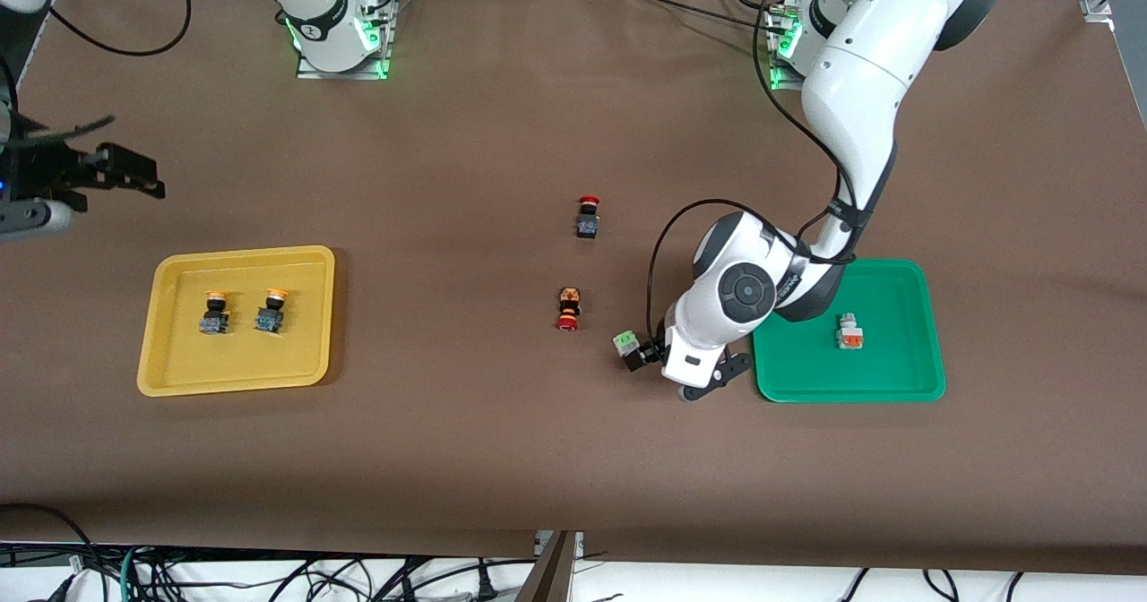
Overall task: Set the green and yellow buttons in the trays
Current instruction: 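Return the right arm to rest while the left gripper grasps the green button, then carry the green-topped button into the green tray with the left gripper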
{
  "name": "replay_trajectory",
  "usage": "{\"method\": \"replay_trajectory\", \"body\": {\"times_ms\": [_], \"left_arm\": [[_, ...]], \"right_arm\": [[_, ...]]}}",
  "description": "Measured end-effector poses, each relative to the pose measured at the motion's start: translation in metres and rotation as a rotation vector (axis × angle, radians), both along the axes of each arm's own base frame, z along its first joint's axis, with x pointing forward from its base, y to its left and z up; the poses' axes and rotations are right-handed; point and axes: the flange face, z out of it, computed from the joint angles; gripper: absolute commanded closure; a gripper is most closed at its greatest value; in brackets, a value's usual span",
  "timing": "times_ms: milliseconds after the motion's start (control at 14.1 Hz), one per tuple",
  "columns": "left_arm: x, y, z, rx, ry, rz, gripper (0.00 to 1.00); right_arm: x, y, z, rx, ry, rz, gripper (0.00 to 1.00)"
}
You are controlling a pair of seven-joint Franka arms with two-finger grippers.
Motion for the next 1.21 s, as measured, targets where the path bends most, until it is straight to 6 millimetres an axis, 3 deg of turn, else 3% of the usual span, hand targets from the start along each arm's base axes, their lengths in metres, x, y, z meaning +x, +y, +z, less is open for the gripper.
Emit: {"method": "replay_trajectory", "body": {"times_ms": [213,284,356,427,498,853,996,1209], "left_arm": [[-0.013,-0.027,-0.025,-0.006,-0.01,0.012,0.0],[-0.018,-0.036,-0.03,-0.004,-0.006,0.008,0.19],[-0.022,-0.042,-0.033,0.001,-0.005,0.0,0.62],[-0.024,-0.044,-0.036,0.012,-0.009,-0.01,0.92],[-0.023,-0.043,-0.037,0.03,-0.02,-0.032,1.0],[-0.021,-0.037,-0.036,0.083,-0.051,-0.127,1.0],[-0.014,-0.021,-0.027,0.121,-0.014,-0.187,1.0],[-0.001,0.024,0.034,0.183,0.082,-0.271,1.0]], "right_arm": [[-0.012,-0.005,0.01,-0.002,-0.016,-0.006,0.0],[-0.014,-0.008,0.014,-0.002,-0.022,-0.011,0.0],[-0.015,-0.011,0.016,-0.002,-0.026,-0.016,0.0],[-0.016,-0.013,0.018,-0.002,-0.029,-0.021,0.0],[-0.016,-0.013,0.019,-0.002,-0.031,-0.022,0.0],[-0.017,-0.013,0.02,-0.003,-0.033,-0.038,0.0],[-0.017,-0.013,0.02,-0.004,-0.033,-0.055,0.0],[-0.017,-0.014,0.019,-0.005,-0.03,-0.062,0.0]]}}
